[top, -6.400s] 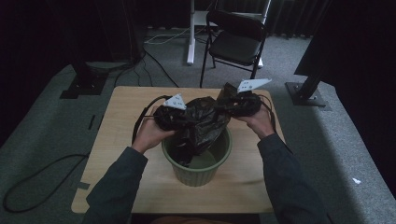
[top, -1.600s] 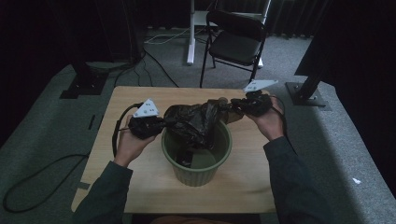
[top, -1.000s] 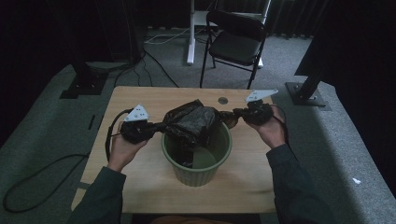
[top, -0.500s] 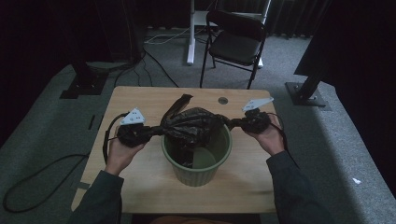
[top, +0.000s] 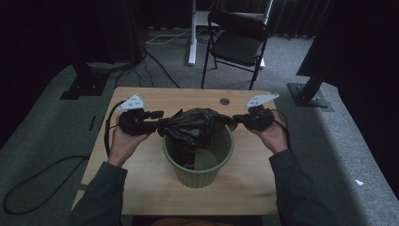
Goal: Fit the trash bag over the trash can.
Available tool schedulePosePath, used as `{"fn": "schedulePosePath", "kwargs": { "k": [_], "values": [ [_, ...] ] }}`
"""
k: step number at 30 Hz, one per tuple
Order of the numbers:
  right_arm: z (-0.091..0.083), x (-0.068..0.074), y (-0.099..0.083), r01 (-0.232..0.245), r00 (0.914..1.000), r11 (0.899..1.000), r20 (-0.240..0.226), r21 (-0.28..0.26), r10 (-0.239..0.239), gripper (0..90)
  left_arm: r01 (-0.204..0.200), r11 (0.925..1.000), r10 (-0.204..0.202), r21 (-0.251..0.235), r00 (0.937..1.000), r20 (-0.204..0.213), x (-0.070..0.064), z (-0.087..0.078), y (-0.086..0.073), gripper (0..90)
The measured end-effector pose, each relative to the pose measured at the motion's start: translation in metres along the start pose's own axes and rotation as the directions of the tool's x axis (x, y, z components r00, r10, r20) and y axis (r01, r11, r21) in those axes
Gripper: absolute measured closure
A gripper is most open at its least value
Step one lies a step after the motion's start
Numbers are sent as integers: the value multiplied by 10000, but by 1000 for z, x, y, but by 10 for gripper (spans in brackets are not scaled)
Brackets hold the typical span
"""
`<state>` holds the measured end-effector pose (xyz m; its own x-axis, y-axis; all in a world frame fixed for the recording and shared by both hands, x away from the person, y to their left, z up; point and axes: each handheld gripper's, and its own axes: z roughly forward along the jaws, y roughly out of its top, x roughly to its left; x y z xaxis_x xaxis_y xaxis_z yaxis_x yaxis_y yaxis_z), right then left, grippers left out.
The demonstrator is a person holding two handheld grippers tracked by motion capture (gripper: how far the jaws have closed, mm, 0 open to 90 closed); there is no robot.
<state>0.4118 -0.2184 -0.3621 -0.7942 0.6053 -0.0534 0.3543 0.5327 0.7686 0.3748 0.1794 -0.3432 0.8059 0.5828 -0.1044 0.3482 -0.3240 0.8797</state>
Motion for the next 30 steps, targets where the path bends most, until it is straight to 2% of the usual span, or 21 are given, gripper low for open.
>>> {"fn": "schedulePosePath", "kwargs": {
  "k": [3, 6, 8, 10, 13, 22, 26, 30],
  "values": [
    [2, 1, 0, 25, 10000, 10000, -40, 36, -25, 900, -95, 9997, 84, 230, 9989, 461, -2, 12, 3, 503],
    [2, 0, 0, 34, 10000, 10000, -54, 44, -34, 900, -161, 9976, 131, 672, 9989, 440, -4, 21, 2, 492],
    [1, 0, -1, 12, 10000, 10000, -28, 6, -12, 900, -263, 9966, 235, 776, 9990, 368, -7, 22, -1, 644],
    [0, -1, -2, -27, 10000, 10000, -30, 9, 27, 900, -340, 9961, 304, 815, 9986, 443, -10, 20, -6, 756],
    [-1, -2, -4, -78, 10000, 10000, -18, 34, 78, 900, -419, 9960, 377, 789, 9978, 544, -13, 14, -10, 881],
    [-5, 3, -11, -59, 9996, 10000, -274, 55, 60, 900, -495, 9982, 480, 352, 9979, 445, -26, -9, -27, 891],
    [-8, 8, -12, -99, 9980, 10000, -625, -9, 98, 900, -529, 9981, 513, 307, 9975, 487, -35, -15, -34, 891],
    [-10, 15, -15, 63, 9950, 9999, -1002, 127, -50, 899, -487, 9984, 473, 271, 9975, 520, -43, -19, -42, 889]
  ]
}}
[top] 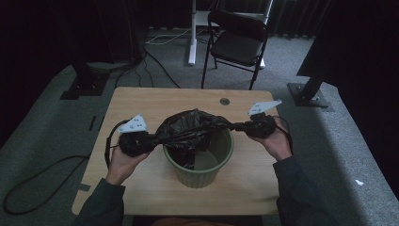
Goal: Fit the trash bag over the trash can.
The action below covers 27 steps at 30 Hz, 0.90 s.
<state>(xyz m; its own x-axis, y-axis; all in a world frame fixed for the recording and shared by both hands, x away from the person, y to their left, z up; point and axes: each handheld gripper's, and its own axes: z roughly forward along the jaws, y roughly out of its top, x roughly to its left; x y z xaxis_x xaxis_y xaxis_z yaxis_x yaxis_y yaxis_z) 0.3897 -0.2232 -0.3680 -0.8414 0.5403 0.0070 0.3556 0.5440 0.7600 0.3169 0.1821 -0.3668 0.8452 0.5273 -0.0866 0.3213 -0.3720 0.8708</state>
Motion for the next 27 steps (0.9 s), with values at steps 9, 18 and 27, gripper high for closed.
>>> {"fn": "schedulePosePath", "kwargs": {
  "k": [9, 18, 27],
  "values": [
    [2, 6, -10, 112, 9991, 9991, -425, 404, -95, 898, 404, 9986, -397, -344, 9990, 227, 4, -9, -15, 864],
    [-2, 10, -15, 134, 9961, 9993, -875, 355, -103, 898, 869, 9961, -864, -141, 9958, 317, 7, -11, -32, 828],
    [7, 20, -20, 128, 9907, 9991, -1356, 404, -72, 891, 1313, 9907, -1282, -362, 9887, 774, 7, -10, -41, 815]
  ]
}}
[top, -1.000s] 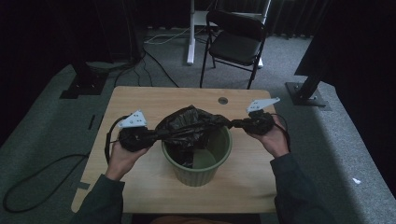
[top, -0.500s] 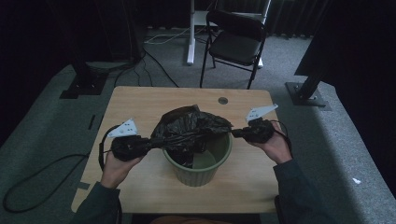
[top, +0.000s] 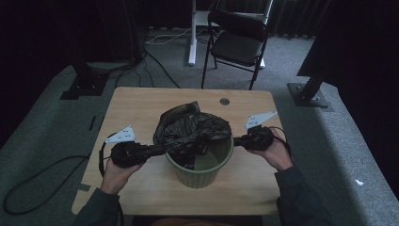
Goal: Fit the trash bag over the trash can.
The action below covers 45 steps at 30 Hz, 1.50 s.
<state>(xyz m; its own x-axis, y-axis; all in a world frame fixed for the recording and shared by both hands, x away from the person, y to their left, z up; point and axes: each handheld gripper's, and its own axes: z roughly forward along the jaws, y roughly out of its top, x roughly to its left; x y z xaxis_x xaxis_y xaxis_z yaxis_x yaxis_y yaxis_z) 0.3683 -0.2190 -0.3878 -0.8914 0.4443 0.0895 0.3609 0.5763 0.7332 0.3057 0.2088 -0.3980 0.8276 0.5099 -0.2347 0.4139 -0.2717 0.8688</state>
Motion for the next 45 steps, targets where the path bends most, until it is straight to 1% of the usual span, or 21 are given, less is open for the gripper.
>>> {"fn": "schedulePosePath", "kwargs": {
  "k": [3, 7, 12, 14, 16, 18, 19, 22, 23, 26, 29, 31, 33, 35, 36, 39, 40, 41, 42, 44, 45],
  "values": [
    [1, -3, -2, -223, 9997, 9996, -127, -182, 221, 894, 71, 9999, -71, -70, 10000, 19, 2, 1, 0, 811],
    [4, -6, 2, -383, 9991, 9990, 182, -235, 387, 899, 231, 9994, -232, -254, 9997, -51, 9, 4, 1, 811],
    [11, -18, 9, -706, 9963, 9966, 462, -433, 726, 899, 387, 9986, -403, -365, 9982, -435, 24, 10, 8, 813],
    [14, -23, 13, -791, 9946, 9958, 641, -462, 820, 898, 336, 9990, -354, -299, 9974, -621, 29, 12, 12, 814],
    [16, -26, 18, -681, 9927, 9973, 983, -279, 706, 870, 319, 9991, -337, -263, 9969, -704, 32, 15, 16, 813],
    [16, -28, 23, -538, 9877, 9985, 1471, -34, 537, 851, 288, 9992, -309, -291, 9967, -754, 33, 17, 18, 813],
    [15, -28, 25, -428, 9828, 9991, 1799, 55, 411, 840, 259, 9992, -281, -289, 9966, -776, 33, 17, 19, 813],
    [9, -30, 32, -333, 9661, 9994, 2567, 116, 292, 783, 203, 9992, -231, -346, 9963, -825, 33, 16, 22, 814],
    [6, -30, 35, -344, 9641, 9994, 2636, -7, 334, 777, 164, 9993, -191, -336, 9963, -833, 33, 16, 23, 814],
    [-3, -32, 42, -281, 9631, 9986, 2665, -441, 389, 751, 97, 9995, -124, -313, 9961, -874, 32, 16, 25, 814],
    [-8, -31, 50, -266, 9622, 9961, 2680, -839, 483, 719, 113, 9993, -144, -357, 9961, -867, 32, 16, 26, 815],
    [-8, -32, 54, -266, 9663, 9943, 2520, -1035, 520, 675, 120, 9993, -152, -367, 9961, -871, 32, 16, 26, 816],
    [-7, -33, 58, -343, 9664, 9918, 2488, -1230, 643, 656, 124, 9993, -156, -364, 9960, -883, 32, 16, 26, 816],
    [-4, -36, 62, -432, 9702, 9882, 2298, -1472, 767, 613, 108, 9993, -140, -357, 9959, -895, 32, 16, 26, 817],
    [-1, -36, 63, -482, 9718, 9869, 2212, -1543, 821, 602, 107, 9993, -139, -357, 9959, -895, 32, 16, 26, 817],
    [9, -39, 67, -524, 9720, 9909, 2213, -1240, 791, 578, 106, 9993, -138, -361, 9960, -885, 31, 16, 25, 817],
    [12, -40, 67, -563, 9723, 9930, 2204, -1042, 783, 588, 129, 9992, -162, -390, 9962, -861, 31, 16, 25, 817],
    [15, -41, 67, -548, 9725, 9946, 2211, -885, 732, 666, 139, 9991, -171, -400, 9964, -826, 30, 16, 25, 817],
    [17, -41, 67, -493, 9744, 9956, 2150, -794, 653, 764, 106, 9992, -137, -390, 9967, -801, 29, 16, 24, 817],
    [15, -38, 64, -402, 9754, 9948, 2122, -936, 594, 863, 129, 9991, -156, -408, 9976, -678, 27, 15, 22, 817],
    [11, -37, 62, -433, 9775, 9930, 2009, -1100, 648, 899, 143, 9990, -170, -416, 9977, -654, 26, 15, 21, 818]
  ]
}}
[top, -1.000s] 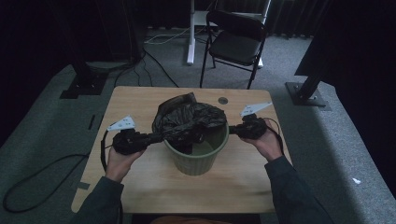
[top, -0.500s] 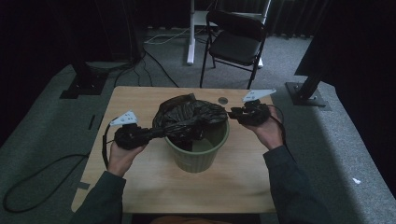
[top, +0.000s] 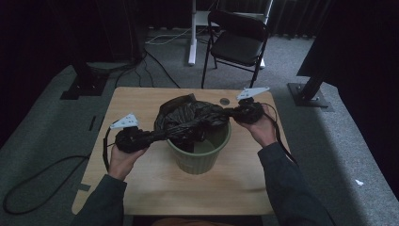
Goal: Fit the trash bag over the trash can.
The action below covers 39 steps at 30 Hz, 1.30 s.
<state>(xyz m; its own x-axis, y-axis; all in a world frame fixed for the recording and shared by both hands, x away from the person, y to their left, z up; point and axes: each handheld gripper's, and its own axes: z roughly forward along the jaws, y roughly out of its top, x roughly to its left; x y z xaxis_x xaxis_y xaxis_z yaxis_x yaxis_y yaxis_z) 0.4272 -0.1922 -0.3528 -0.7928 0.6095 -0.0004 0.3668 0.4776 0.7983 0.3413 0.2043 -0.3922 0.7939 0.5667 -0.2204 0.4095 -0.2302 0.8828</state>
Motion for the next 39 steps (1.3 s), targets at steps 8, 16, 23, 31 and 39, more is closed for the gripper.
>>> {"fn": "schedulePosePath", "kwargs": {
  "k": [8, 16, 23, 31, 39],
  "values": [
    [-21, 6, -16, -39, 9984, 10000, -565, -34, 37, 900, 51, 10000, -51, 12, 9996, 281, -11, -2, -10, 838],
    [-33, 16, -33, -75, 9951, 9999, -982, 102, 84, 900, 131, 9997, -142, 186, 9982, 588, -18, 3, -21, 843],
    [-42, 25, -49, 19, 9860, 9998, -1669, 217, 18, 899, 101, 9996, -125, 272, 9958, 910, -24, 9, -28, 864],
    [-36, 31, -58, 144, 9790, 9987, -2036, 483, -43, 898, 65, 9987, -131, 512, 9914, 1298, -30, 19, -32, 888],
    [-29, 32, -62, 319, 9790, 9961, -2035, 828, -145, 899, -110, 9974, 2, 715, 9887, 1496, -34, 27, -33, 876]
  ]
}}
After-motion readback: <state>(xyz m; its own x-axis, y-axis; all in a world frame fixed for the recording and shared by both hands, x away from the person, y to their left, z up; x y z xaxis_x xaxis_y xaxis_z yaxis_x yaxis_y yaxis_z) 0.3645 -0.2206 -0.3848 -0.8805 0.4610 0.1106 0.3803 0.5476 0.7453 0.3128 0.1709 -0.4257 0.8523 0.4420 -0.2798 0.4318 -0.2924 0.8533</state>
